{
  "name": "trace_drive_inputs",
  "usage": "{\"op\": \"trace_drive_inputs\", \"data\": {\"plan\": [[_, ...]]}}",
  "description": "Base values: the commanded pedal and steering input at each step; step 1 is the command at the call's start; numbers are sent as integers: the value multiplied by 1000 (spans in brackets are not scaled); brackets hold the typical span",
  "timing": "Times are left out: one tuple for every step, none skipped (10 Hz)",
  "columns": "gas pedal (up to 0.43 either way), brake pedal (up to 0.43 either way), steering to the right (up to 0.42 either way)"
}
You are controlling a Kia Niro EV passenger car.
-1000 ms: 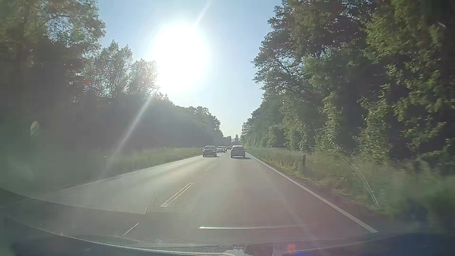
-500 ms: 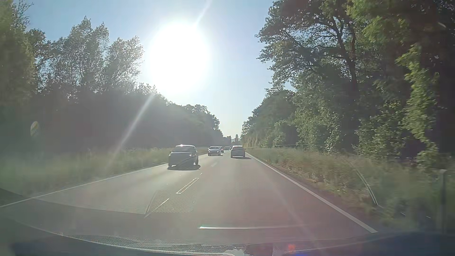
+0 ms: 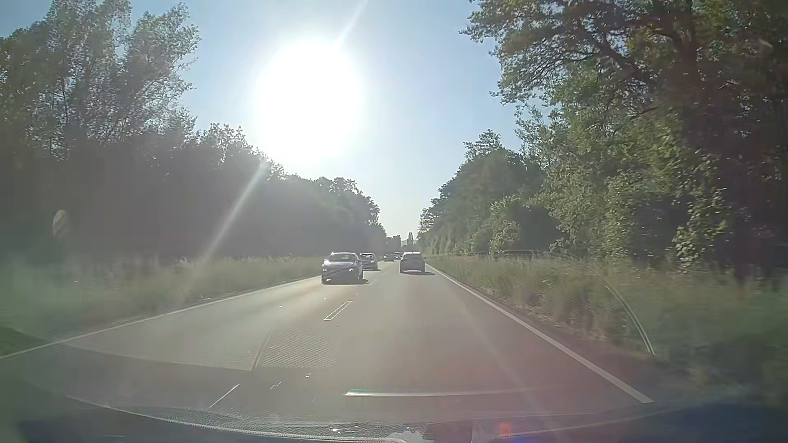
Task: Follow the waypoints while adhering to traffic rules and regulations
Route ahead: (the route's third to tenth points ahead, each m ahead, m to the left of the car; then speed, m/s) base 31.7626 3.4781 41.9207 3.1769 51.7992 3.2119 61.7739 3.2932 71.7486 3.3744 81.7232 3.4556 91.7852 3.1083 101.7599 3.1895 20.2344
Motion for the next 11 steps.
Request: {"op": "trace_drive_inputs", "data": {"plan": [[157, 0, 0], [157, 0, 1], [157, 0, 1], [157, 0, 0], [157, 0, 0], [157, 0, 1], [157, 0, 1], [157, 0, 1], [157, 0, 1], [157, 0, 1], [157, 0, 1]]}}
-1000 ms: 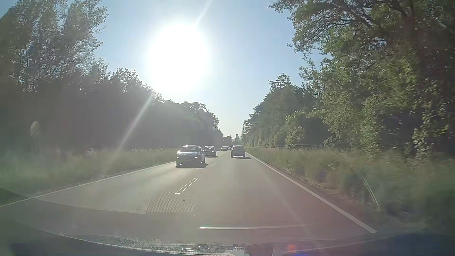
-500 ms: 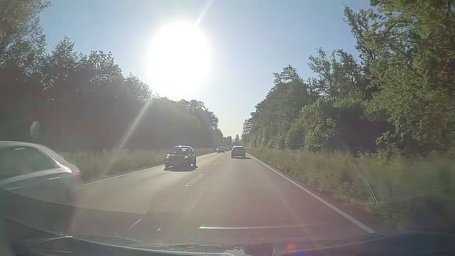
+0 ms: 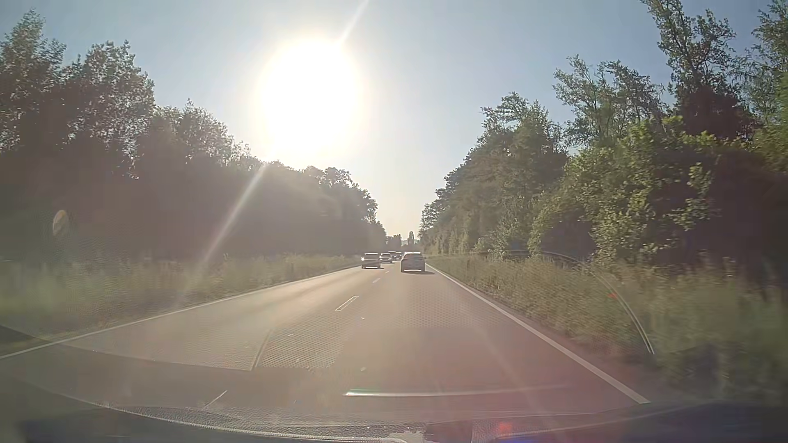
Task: Follow the waypoints while adhering to traffic rules and regulations
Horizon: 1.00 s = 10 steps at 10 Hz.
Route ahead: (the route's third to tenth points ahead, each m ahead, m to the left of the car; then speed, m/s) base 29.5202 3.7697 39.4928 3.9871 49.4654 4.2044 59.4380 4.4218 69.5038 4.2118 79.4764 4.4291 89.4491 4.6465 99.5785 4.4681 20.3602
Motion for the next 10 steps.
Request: {"op": "trace_drive_inputs", "data": {"plan": [[157, 0, 1], [157, 0, 1], [157, 0, 1], [150, 0, 1], [130, 0, 1], [118, 0, 1], [118, 0, 2], [118, 0, 1], [118, 0, 2], [118, 0, 2]]}}
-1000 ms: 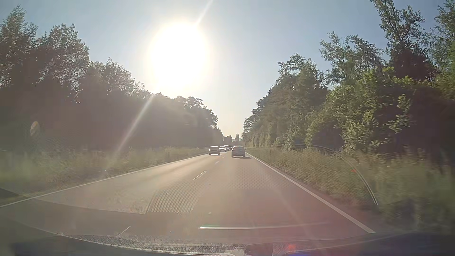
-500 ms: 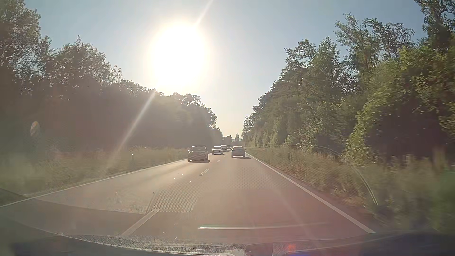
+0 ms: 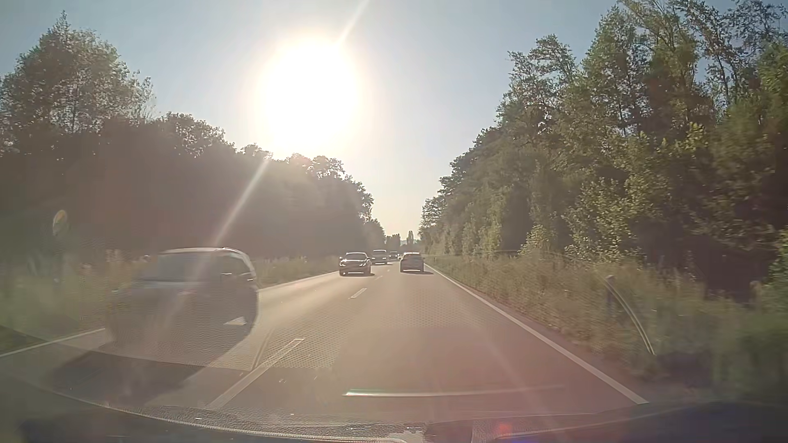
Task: Follow the waypoints while adhering to traffic rules and regulations
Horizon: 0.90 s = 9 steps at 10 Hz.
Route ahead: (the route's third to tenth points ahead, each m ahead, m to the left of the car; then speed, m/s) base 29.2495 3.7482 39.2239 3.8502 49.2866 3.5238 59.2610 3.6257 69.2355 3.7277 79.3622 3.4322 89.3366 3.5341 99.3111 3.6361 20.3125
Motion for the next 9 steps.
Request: {"op": "trace_drive_inputs", "data": {"plan": [[118, 0, 1], [118, 0, 1], [130, 0, 1], [130, 0, 1], [130, 0, 1], [130, 0, 1], [130, 0, 1], [130, 0, 1], [130, 0, 1]]}}
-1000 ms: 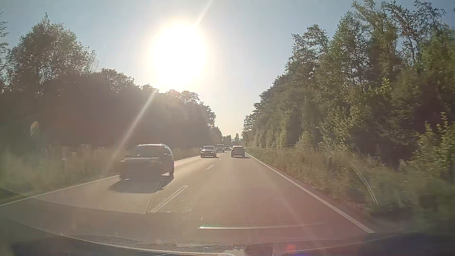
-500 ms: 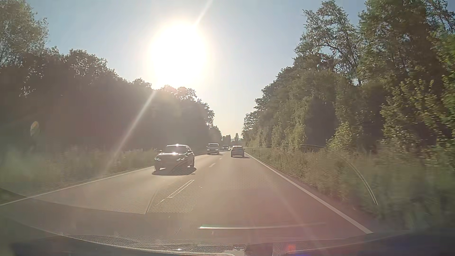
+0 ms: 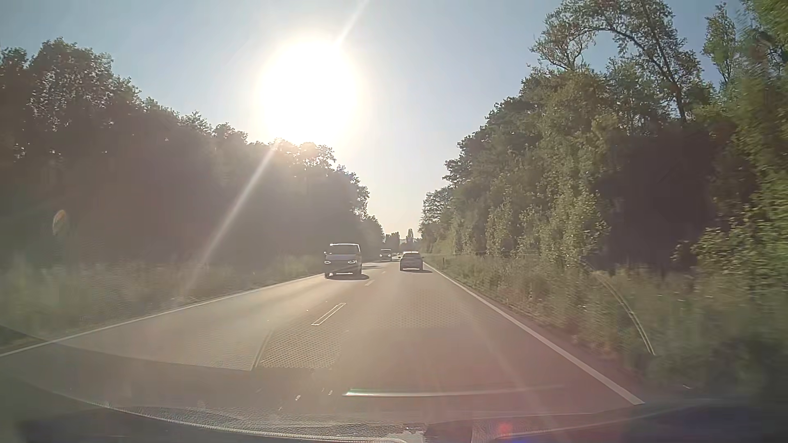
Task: Follow the waypoints while adhering to traffic rules and regulations
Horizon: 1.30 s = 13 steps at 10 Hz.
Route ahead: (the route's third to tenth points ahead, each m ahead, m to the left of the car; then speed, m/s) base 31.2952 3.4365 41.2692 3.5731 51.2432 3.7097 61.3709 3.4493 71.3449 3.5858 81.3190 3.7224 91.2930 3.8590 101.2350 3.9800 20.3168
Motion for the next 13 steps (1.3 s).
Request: {"op": "trace_drive_inputs", "data": {"plan": [[138, 0, 1], [138, 0, 1], [138, 0, 0], [138, 0, 1], [150, 0, 1], [157, 0, 1], [157, 0, 1], [169, 0, 1], [169, 0, 1], [169, 0, 1], [169, 0, 1], [177, 0, 1], [177, 0, 1]]}}
